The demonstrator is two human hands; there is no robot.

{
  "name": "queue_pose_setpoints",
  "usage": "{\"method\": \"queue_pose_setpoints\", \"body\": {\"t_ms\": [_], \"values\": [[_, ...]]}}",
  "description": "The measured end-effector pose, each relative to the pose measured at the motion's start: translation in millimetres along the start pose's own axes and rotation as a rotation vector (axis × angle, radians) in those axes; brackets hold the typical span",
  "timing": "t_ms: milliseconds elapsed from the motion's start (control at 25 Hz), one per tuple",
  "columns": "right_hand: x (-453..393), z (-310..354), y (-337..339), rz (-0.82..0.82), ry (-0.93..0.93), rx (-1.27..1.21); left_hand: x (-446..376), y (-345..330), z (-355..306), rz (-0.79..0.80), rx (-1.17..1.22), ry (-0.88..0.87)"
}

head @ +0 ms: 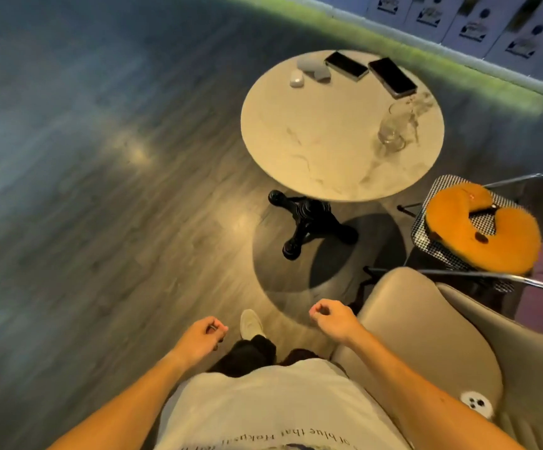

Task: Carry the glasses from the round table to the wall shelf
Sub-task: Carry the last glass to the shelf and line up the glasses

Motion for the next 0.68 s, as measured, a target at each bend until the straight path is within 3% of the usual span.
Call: {"method": "queue_pose_setpoints", "body": {"t_ms": [240, 680], "values": [[-53.0, 82.1, 57.9, -0.112, -0.007, -0.159, -109.1, 66.1, -130.1, 0.058, -0.147, -0.168], [-196.7, 121.0, 283.6, -0.384, -0.002, -0.237, -210.4, 5.8, -411.0, 0.159, -0.327, -0.419]]}}
Point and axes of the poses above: each hand's wrist, its own x-axis away from the middle knuckle, its own y-axis out of the back of the hand, z = x × y, the point moved 7 cm from there along -x, towards the middle knuckle, and after that the axes turned 7 degrees about -z, right-handed, at the moved point
